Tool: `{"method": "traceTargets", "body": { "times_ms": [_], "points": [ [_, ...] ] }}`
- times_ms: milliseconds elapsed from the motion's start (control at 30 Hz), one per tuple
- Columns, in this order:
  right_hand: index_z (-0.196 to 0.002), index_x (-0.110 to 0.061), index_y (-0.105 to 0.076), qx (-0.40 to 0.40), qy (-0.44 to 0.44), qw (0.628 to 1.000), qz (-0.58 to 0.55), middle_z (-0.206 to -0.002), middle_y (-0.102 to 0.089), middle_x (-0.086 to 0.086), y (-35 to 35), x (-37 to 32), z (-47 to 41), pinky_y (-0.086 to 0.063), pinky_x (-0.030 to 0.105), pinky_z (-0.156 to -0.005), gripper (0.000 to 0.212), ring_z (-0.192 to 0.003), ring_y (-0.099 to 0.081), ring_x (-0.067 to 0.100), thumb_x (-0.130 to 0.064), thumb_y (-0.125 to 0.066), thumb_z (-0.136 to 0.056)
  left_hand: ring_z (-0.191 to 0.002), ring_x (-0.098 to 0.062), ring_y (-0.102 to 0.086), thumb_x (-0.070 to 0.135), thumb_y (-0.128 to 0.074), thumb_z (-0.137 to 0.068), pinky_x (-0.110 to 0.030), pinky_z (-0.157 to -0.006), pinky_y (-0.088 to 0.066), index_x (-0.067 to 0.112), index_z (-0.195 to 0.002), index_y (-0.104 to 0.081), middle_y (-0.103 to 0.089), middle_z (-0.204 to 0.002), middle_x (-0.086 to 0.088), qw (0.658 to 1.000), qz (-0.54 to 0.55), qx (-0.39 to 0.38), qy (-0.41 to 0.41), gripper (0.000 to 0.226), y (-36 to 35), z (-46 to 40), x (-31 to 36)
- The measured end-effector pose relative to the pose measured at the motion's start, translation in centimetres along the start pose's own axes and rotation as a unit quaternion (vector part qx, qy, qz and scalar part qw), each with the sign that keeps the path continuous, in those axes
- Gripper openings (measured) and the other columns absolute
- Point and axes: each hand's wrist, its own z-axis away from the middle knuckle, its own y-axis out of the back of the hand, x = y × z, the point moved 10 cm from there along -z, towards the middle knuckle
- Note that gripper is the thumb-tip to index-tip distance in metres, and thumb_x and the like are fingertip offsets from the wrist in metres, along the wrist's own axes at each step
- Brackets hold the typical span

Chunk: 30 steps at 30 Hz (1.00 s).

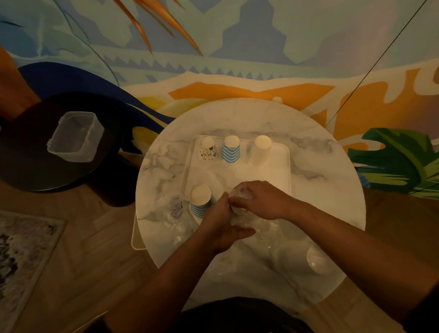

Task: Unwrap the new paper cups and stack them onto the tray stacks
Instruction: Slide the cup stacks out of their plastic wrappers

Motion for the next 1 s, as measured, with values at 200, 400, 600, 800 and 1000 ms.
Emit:
{"method": "traceTargets", "body": {
  "times_ms": [200, 400, 600, 800, 1000],
  "points": [
    [-0.103, -0.025, -0.072, 0.069, 0.017, 0.997, -0.002, -0.104, -0.072, -0.008, 1.3, -0.1, 0.4, -0.052, 0.039, -0.089, 0.034, -0.096, -0.065, 0.012, -0.056, -0.063, -0.092, -0.110, -0.043, -0.065, 0.057, -0.037, -0.104, -0.053, -0.087, -0.058, 0.025, -0.125, -0.058, -0.059, -0.133, -0.008, 0.999, 0.007, -0.007, 0.030, 0.044, -0.3, 2.3, 0.1],
    [-0.095, -0.025, -0.074, 0.118, 0.042, 0.991, -0.055, -0.095, -0.073, -0.011, 3.1, -0.5, 1.5, -0.052, 0.036, -0.085, 0.024, -0.090, -0.065, 0.007, -0.049, -0.071, -0.089, -0.106, -0.043, -0.067, 0.047, -0.053, -0.101, -0.052, -0.095, -0.056, 0.036, -0.132, -0.053, -0.052, -0.133, 0.006, 0.990, -0.139, -0.008, -0.033, 0.032, 0.0, 5.2, 1.9],
    [-0.076, -0.019, -0.068, 0.152, 0.056, 0.983, -0.090, -0.069, -0.064, -0.006, 5.1, -1.2, 2.6, -0.042, 0.027, -0.067, 0.030, -0.065, -0.052, 0.003, -0.044, -0.070, -0.092, -0.113, -0.020, -0.064, 0.042, -0.063, -0.097, -0.040, -0.097, -0.055, 0.034, -0.155, -0.030, -0.050, -0.140, 0.016, 0.908, -0.387, 0.003, -0.159, 0.068, 0.2, 6.8, 4.8],
    [-0.090, -0.022, -0.068, 0.197, 0.055, 0.963, -0.177, -0.076, -0.071, -0.001, 7.9, -2.3, 3.6, -0.056, 0.039, -0.071, 0.015, -0.072, -0.067, 0.018, -0.035, -0.070, -0.095, -0.103, 0.010, -0.056, 0.050, -0.078, -0.082, -0.011, -0.077, -0.050, 0.038, -0.156, -0.025, -0.039, -0.143, 0.024, 0.810, -0.501, 0.006, -0.306, 0.092, -1.7, 8.8, 8.4],
    [-0.093, -0.029, -0.048, 0.239, 0.028, 0.931, -0.275, -0.088, -0.064, 0.009, 8.5, -4.6, 4.3, -0.054, 0.043, -0.068, 0.024, -0.077, -0.065, 0.031, -0.036, -0.072, -0.093, -0.106, 0.002, -0.063, 0.035, -0.086, -0.078, -0.019, -0.083, -0.057, 0.039, -0.141, -0.043, -0.058, -0.127, 0.023, 0.809, -0.430, 0.011, -0.402, 0.077, -3.6, 10.4, 10.4]
  ]
}}
